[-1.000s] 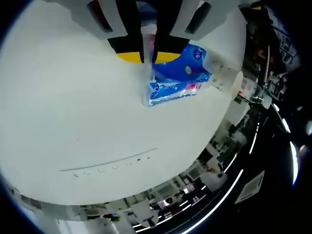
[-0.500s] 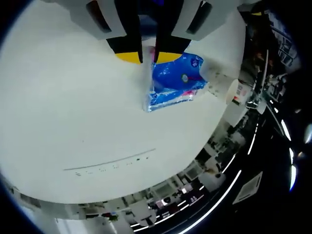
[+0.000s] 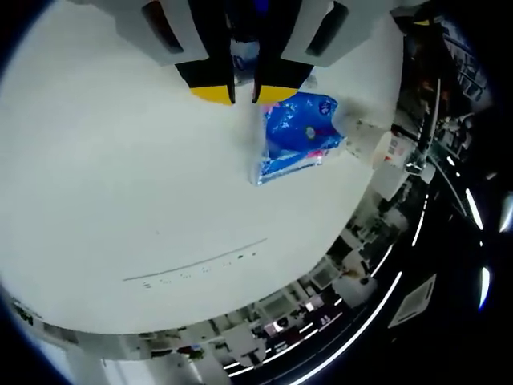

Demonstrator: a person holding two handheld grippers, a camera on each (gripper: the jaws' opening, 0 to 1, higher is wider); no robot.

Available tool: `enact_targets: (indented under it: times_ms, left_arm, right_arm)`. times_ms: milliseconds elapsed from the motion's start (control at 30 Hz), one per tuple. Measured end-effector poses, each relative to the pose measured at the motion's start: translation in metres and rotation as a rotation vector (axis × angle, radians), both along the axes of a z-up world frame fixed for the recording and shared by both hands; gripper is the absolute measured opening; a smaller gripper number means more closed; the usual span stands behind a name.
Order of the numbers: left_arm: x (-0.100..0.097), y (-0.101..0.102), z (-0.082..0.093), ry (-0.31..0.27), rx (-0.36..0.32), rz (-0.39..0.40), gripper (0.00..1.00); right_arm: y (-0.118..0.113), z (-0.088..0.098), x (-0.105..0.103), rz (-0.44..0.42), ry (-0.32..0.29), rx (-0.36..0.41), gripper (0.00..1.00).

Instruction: Arrange the tabletop items into an orderly group along one side of the table until the central work area is clear of visible clutter.

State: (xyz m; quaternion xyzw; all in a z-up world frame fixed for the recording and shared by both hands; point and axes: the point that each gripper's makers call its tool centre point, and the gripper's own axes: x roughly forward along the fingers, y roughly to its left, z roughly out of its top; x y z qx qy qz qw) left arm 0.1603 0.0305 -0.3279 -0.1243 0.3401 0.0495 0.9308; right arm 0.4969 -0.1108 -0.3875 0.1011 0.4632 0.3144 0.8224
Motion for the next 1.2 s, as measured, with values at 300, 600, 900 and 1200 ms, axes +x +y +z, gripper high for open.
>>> enact_targets:
  times_ms: [300,600,900,1200]
  left_arm:
    - [-0.001,0.000,0.000,-0.005,-0.003,-0.007,0.49]
    - [0.000,-0.002,0.002,-0.013,-0.010,-0.017,0.49]
    - [0.007,-0.005,0.003,-0.020,-0.012,-0.036,0.49]
    - [0.011,-0.008,0.000,-0.019,-0.017,-0.060,0.49]
  right_arm:
    - [-0.007,0.000,-0.004,-0.005,-0.010,0.004,0.06]
    - [-0.015,-0.003,-0.014,0.012,-0.006,-0.012,0.07]
    - [-0.025,0.001,-0.021,0.005,-0.010,-0.014,0.07]
    - [-0.041,0.001,-0.039,-0.004,-0.013,-0.012,0.08]
